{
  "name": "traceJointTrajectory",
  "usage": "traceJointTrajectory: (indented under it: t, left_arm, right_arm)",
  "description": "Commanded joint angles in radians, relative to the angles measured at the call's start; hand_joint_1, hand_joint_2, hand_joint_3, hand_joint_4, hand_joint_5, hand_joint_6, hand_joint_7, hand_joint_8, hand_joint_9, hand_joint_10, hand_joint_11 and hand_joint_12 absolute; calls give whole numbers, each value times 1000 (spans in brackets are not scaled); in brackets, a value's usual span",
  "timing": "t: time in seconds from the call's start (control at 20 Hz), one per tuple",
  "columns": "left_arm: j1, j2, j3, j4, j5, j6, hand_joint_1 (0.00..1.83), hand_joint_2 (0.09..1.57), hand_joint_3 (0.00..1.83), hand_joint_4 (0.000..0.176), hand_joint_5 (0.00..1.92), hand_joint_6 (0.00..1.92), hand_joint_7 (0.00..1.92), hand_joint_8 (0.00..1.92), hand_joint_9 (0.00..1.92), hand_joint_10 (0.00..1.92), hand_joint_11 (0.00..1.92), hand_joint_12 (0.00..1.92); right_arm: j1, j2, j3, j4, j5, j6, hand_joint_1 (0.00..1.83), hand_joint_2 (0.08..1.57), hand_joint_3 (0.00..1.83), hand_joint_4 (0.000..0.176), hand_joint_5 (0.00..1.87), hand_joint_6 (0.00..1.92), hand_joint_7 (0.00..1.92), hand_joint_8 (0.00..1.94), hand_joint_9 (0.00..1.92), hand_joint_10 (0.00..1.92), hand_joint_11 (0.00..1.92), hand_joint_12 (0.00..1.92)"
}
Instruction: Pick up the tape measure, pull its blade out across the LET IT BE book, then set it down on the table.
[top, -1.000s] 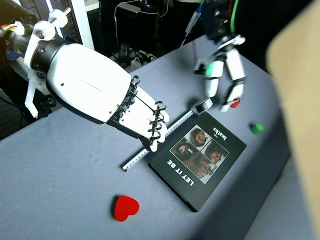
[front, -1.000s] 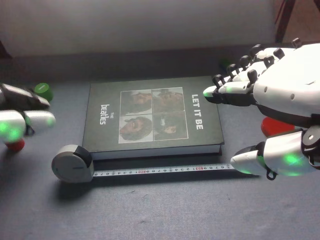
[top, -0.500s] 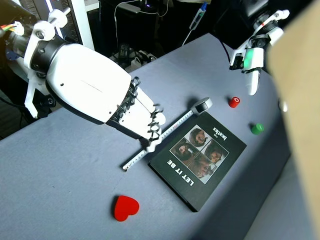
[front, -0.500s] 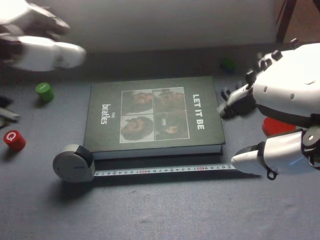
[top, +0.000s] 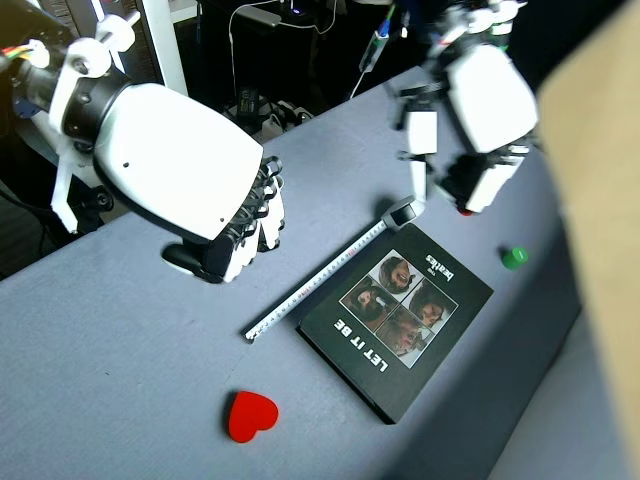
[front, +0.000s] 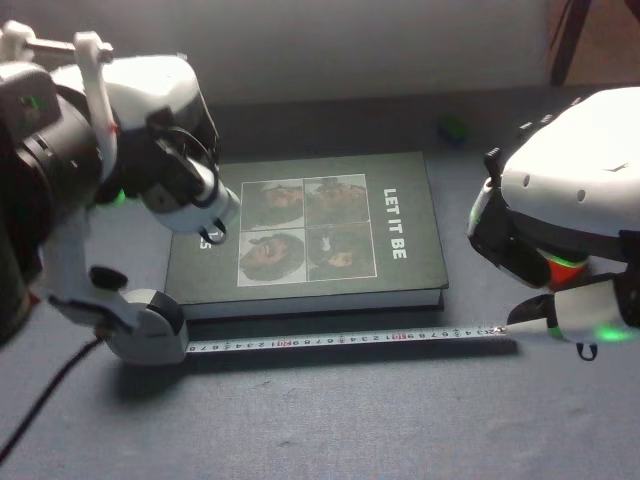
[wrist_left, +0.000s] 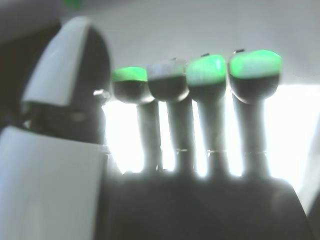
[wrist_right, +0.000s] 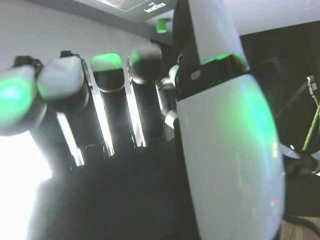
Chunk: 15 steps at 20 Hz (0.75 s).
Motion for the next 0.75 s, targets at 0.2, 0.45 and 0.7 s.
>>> traceJointTrajectory:
  t: [0.2, 0.45, 0.7]
  left_arm:
    - [-3, -72, 1, 109, -158, -35, 708, 1279, 0, 58, 1360, 1921, 1440, 1921, 1477, 1921, 1507, 1921]
    - [-17, -138, 17, 101, -219, -58, 652, 1290, 4, 87, 1347, 1921, 1445, 1921, 1508, 1921, 1545, 1921]
    - [-26, -142, 14, 110, -219, -57, 717, 1271, 0, 88, 1255, 1921, 1391, 1921, 1427, 1921, 1484, 1921]
  right_arm:
    - [13, 5, -3, -37, 54, -2, 969, 1270, 16, 0, 1135, 1921, 1421, 1941, 1650, 1921, 1795, 1921]
    - [13, 5, -3, -37, 57, -2, 946, 1303, 14, 0, 1156, 1921, 1413, 1941, 1630, 1921, 1796, 1921]
    - [13, 5, -3, -46, 57, -3, 922, 1328, 1, 0, 1215, 1921, 1445, 1941, 1649, 1921, 1846, 1921]
